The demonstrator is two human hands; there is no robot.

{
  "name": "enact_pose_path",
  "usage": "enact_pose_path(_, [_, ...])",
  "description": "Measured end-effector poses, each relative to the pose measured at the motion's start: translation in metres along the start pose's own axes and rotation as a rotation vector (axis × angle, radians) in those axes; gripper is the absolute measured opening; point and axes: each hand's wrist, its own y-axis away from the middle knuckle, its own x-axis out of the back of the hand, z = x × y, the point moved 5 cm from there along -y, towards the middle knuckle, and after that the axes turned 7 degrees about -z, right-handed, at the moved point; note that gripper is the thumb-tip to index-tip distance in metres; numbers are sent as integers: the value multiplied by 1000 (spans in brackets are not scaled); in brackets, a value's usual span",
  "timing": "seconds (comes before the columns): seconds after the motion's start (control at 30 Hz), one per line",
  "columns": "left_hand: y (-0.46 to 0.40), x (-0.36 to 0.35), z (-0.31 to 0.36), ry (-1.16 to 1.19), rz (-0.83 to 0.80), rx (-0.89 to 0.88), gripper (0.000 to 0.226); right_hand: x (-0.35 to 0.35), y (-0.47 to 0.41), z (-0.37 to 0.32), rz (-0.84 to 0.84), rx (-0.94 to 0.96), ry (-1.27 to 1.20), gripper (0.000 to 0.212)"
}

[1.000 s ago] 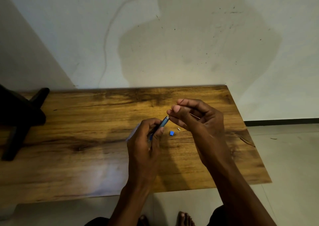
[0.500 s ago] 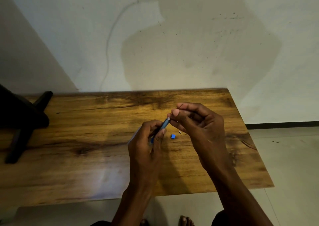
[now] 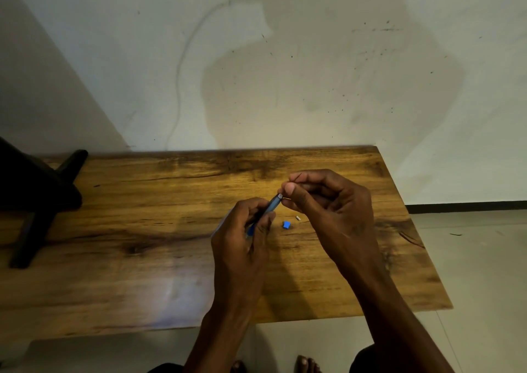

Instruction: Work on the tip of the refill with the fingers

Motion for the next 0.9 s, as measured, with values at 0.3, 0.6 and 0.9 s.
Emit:
enact_pose_path(0.3, [-1,1,1,15,-1,11,15,-1,0,4,-25,-6,62,13])
enact_pose_path(0.6, [-1,1,3,35,-1,7,18,-1,0,10,-81,-71,63,16])
enact_pose_path(0.9, [-1,1,-1,33,8,6,18,9,-3,12,-113,-143,-16,20])
